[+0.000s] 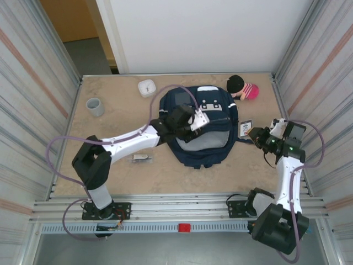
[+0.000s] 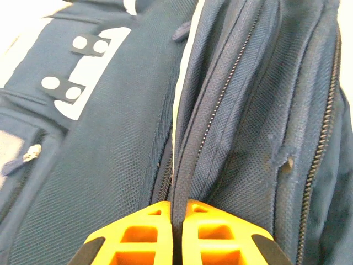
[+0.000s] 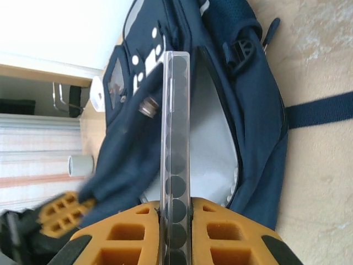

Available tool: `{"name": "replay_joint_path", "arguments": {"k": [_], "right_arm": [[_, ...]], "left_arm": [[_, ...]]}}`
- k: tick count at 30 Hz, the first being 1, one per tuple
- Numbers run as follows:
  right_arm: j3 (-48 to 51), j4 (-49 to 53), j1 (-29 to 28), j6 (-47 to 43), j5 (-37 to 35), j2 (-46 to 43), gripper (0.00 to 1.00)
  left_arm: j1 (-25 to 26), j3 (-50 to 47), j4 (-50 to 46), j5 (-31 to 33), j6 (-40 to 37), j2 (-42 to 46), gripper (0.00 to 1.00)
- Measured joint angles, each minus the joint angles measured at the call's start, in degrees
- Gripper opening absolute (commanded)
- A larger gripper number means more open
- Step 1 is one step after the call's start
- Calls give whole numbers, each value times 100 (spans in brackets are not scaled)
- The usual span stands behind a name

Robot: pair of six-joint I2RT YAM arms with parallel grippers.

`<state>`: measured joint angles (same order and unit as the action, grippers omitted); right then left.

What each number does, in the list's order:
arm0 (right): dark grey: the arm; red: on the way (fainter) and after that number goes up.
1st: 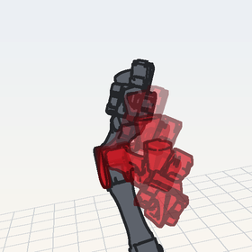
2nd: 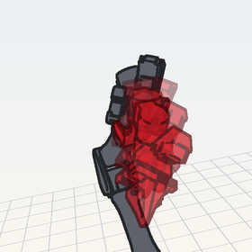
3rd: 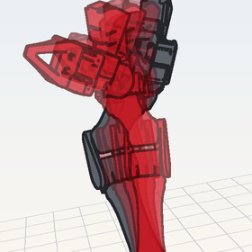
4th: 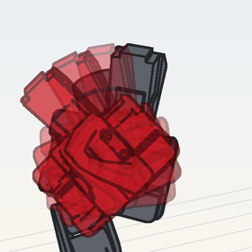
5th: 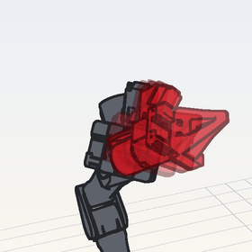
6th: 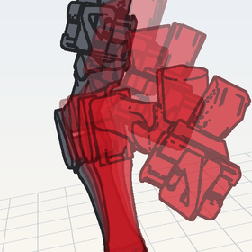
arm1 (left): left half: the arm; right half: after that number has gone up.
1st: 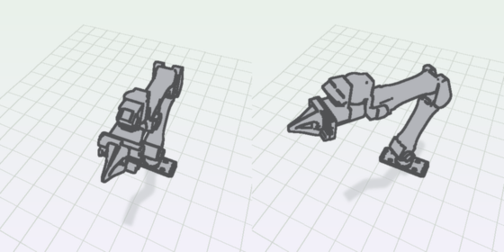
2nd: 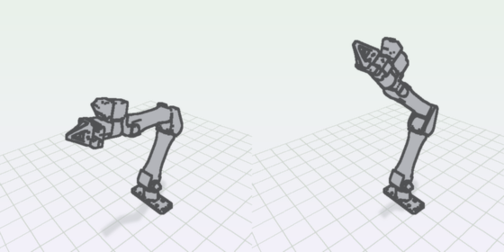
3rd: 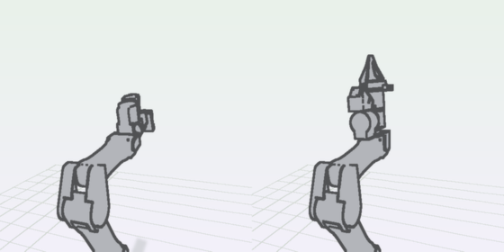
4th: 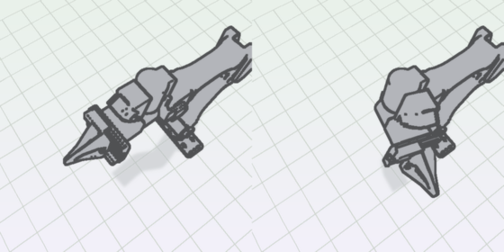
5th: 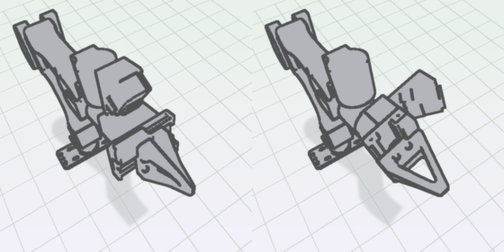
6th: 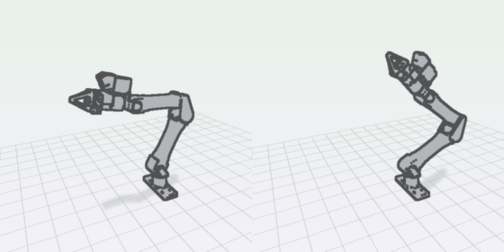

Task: Pack the student bag

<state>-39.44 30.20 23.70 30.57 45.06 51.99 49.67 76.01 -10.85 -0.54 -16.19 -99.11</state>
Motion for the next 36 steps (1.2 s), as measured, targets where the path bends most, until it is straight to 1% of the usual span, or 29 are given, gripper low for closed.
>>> {"name": "replay_joint_path", "arguments": {"k": [3,7,12,14,18,22,28,36], "right_arm": [[162,98,-299,-17,120,-129,12],[562,-138,-1143,254,317,-146,12],[960,-1222,-2050,1012,203,-39,12],[979,-1825,-2463,1314,44,245,11],[979,-2983,-2990,1816,-232,1091,10],[977,-3965,-3261,2192,-568,1974,10],[839,-4992,-3390,2573,-929,3012,10],[433,-6352,-3591,2970,-1010,4286,12]], "left_arm": [[-262,225,-70,-293,492,127,2],[-367,341,-142,-544,935,162,0],[-354,348,-247,-815,1263,162,0],[-352,350,-262,-935,1362,162,0],[-350,350,-262,-1064,1493,162,0],[-350,350,-260,-1108,1550,195,0],[-361,350,-260,-1204,1705,374,0],[-361,350,-262,-1340,1847,483,0]]}}
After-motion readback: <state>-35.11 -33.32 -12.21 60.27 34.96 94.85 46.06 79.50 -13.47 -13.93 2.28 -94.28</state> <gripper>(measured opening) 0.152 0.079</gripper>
